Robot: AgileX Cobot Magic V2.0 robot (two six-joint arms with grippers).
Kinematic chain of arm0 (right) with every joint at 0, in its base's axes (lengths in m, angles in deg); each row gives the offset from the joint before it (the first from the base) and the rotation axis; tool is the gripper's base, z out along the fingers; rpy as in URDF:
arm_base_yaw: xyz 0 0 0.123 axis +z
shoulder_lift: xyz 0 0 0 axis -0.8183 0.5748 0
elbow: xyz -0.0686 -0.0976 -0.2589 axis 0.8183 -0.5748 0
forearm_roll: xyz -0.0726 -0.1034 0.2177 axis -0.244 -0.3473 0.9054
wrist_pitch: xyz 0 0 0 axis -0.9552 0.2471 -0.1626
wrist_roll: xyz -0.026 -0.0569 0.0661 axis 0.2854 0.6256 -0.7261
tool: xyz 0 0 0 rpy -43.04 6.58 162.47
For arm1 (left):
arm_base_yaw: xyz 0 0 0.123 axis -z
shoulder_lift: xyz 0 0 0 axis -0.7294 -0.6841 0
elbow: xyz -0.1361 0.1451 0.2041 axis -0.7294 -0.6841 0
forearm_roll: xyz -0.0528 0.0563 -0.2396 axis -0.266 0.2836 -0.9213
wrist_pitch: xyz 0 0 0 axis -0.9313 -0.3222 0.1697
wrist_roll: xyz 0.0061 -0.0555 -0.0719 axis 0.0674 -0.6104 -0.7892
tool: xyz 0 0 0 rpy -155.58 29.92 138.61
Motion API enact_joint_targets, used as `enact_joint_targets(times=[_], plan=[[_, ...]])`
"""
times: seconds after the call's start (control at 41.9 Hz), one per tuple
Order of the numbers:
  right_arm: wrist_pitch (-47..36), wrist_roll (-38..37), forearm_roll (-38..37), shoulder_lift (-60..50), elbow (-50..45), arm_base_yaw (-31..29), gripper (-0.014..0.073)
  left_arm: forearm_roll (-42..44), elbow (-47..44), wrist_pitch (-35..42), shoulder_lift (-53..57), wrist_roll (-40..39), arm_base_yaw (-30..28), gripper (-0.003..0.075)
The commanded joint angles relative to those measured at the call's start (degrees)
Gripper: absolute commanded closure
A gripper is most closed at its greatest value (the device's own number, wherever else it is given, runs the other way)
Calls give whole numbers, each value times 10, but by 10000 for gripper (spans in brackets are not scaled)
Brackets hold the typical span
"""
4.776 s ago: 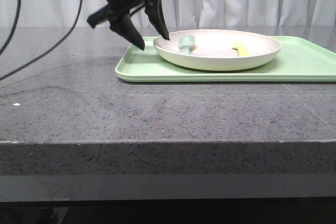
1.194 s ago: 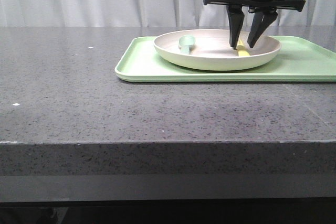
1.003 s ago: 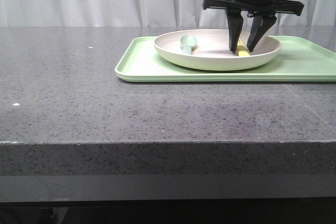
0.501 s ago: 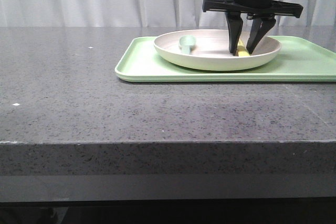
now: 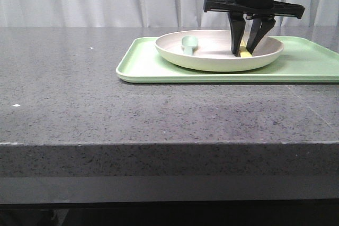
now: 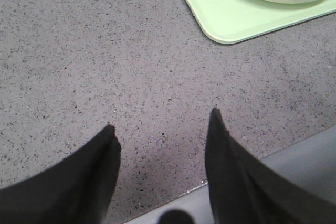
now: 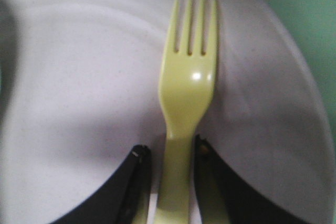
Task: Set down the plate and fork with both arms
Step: 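Close the right gripper on the yellow fork handle, then lift the fork with the right gripper and set it on the tray beside the plate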
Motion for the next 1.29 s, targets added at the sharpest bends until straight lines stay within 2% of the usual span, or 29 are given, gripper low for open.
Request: enact_joint_targets(times=[0.0,0.263,0.478,0.573,1.051,1.266], plan=[[30,0,-6,-26,15,-4,349,-8,15,38,4,0,-1,351],[31,0,-6,-26,15,-4,364,-8,15,38,4,0,-1,351],[32,1,-6,-26,15,-4,526,-8,15,38,4,0,-1,351],[33,1,-6,-26,15,-4,571,-8,15,38,4,0,-1,351],[52,6,-4,-44,50,-4,579,-8,15,35,4,0,-1,351],[52,47,-4,-94,63,-9,579,-8,15,33,4,0,-1,351]])
